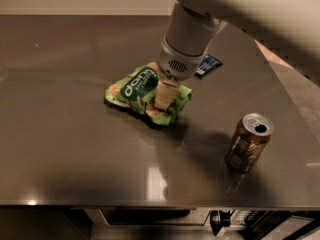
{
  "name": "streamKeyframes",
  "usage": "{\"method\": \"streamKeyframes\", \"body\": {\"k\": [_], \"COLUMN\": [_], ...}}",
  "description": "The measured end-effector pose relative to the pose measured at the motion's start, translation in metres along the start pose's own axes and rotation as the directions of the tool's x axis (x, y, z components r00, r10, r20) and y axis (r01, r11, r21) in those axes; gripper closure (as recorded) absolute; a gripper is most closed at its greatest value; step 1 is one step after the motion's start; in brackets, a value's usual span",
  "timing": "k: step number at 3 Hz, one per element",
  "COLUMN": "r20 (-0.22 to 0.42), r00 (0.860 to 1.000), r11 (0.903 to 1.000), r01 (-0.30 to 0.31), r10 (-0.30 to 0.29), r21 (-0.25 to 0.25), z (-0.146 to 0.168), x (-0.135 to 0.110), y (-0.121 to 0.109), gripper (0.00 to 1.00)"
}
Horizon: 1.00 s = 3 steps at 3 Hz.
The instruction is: Move green rice chip bag near rxbar blueberry
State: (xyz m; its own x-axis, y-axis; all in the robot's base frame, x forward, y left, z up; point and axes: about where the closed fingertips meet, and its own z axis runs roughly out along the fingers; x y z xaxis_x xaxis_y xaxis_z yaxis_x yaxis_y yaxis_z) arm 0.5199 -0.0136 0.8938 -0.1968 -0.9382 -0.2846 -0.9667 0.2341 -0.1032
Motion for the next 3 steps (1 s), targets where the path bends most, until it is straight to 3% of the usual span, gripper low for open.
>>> {"method": "streamKeyframes", "body": {"k": [1, 2, 3], "r20": [-0.031, -0.061, -0.043], "r00": [0.999, 0.998, 0.997], "r11": [0.997, 0.9915, 0.982], "r01": [0.032, 0.029, -0.057], "r10": [-0.029, -0.022, 0.066], "r21": [0.071, 0.127, 0.18], "z": [-0.036, -0.061, -0.079], "x": [0.024, 0.049, 0.078], "y": [-0.023, -0.05, -0.083], "gripper": [1.0, 1.0, 1.0]}}
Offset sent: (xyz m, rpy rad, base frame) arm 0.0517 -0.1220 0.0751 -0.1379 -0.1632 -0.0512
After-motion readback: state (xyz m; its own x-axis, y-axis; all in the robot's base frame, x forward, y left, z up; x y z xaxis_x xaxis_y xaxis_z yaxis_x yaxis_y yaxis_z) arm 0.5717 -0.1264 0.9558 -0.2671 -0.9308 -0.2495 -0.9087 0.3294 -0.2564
